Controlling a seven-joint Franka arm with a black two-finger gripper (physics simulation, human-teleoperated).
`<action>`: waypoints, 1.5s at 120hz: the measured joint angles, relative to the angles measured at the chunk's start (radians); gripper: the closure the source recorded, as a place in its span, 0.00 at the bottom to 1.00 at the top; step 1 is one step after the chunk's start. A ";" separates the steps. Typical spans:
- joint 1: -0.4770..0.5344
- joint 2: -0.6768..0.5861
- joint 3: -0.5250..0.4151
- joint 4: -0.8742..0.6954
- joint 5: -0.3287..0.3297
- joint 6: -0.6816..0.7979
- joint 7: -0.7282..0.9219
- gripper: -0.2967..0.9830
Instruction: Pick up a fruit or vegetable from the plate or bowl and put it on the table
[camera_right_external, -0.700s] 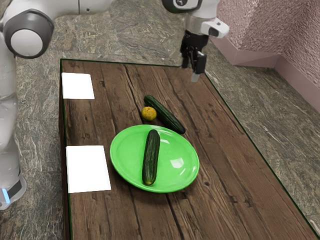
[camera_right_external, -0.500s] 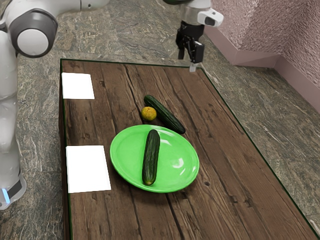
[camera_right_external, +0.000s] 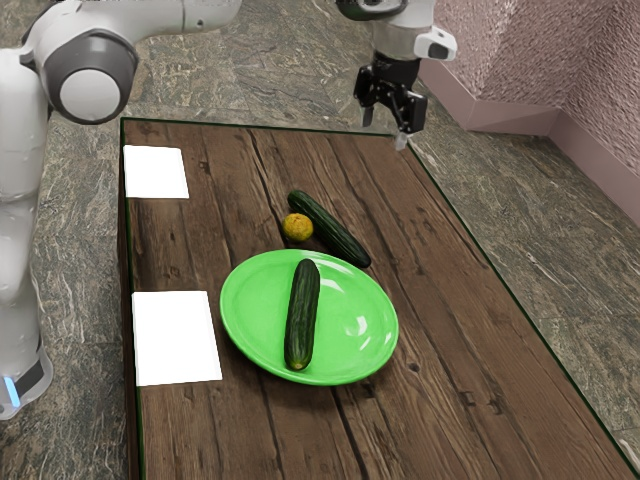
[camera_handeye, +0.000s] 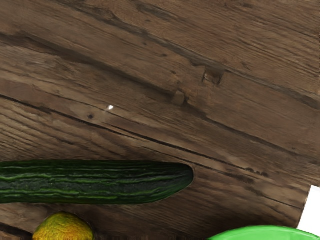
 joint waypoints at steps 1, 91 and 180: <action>-0.017 -0.003 0.011 -0.008 -0.001 0.000 -0.006 0.23; -0.942 -0.488 0.572 -0.743 0.189 0.188 -0.280 0.23; -0.910 -0.367 0.544 -0.842 0.016 0.413 -0.743 0.23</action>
